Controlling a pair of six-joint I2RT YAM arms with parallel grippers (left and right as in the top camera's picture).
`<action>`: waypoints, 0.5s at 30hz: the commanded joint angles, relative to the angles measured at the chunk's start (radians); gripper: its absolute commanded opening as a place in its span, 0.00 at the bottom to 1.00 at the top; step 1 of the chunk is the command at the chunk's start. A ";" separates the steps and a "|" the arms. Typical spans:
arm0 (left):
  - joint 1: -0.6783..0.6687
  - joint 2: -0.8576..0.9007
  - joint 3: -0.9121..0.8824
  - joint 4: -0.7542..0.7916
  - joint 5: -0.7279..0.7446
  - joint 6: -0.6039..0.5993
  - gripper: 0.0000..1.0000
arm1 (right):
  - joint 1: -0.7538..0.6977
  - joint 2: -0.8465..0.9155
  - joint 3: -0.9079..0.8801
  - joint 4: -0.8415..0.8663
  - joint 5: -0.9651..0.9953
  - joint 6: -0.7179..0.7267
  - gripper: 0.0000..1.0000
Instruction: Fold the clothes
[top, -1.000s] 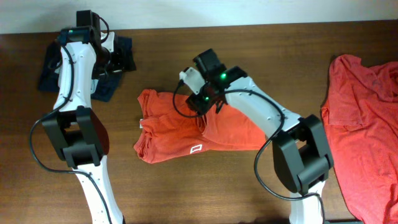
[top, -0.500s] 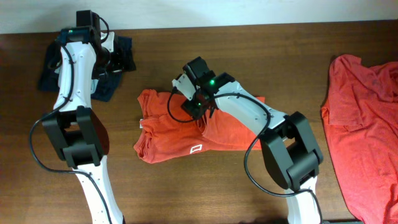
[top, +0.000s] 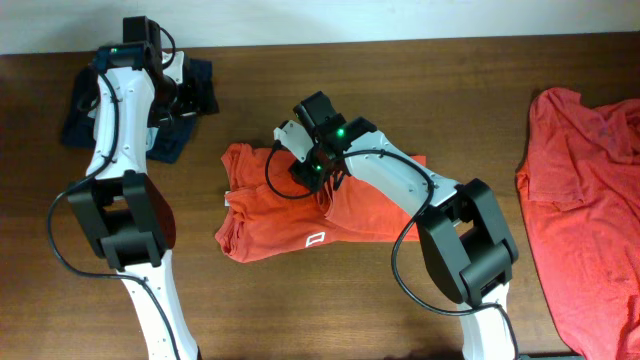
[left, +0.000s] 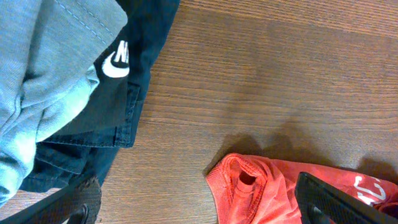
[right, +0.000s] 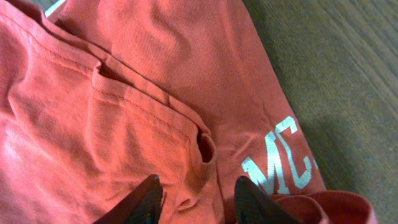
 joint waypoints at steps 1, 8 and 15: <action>0.002 -0.011 0.014 0.002 -0.004 0.016 0.99 | 0.013 0.030 0.011 0.001 -0.017 0.017 0.41; 0.002 -0.011 0.014 0.002 -0.004 0.016 0.99 | 0.013 0.051 0.011 0.008 -0.016 0.019 0.26; 0.003 -0.011 0.014 0.002 -0.004 0.016 0.99 | -0.011 0.021 0.020 -0.017 -0.009 0.019 0.04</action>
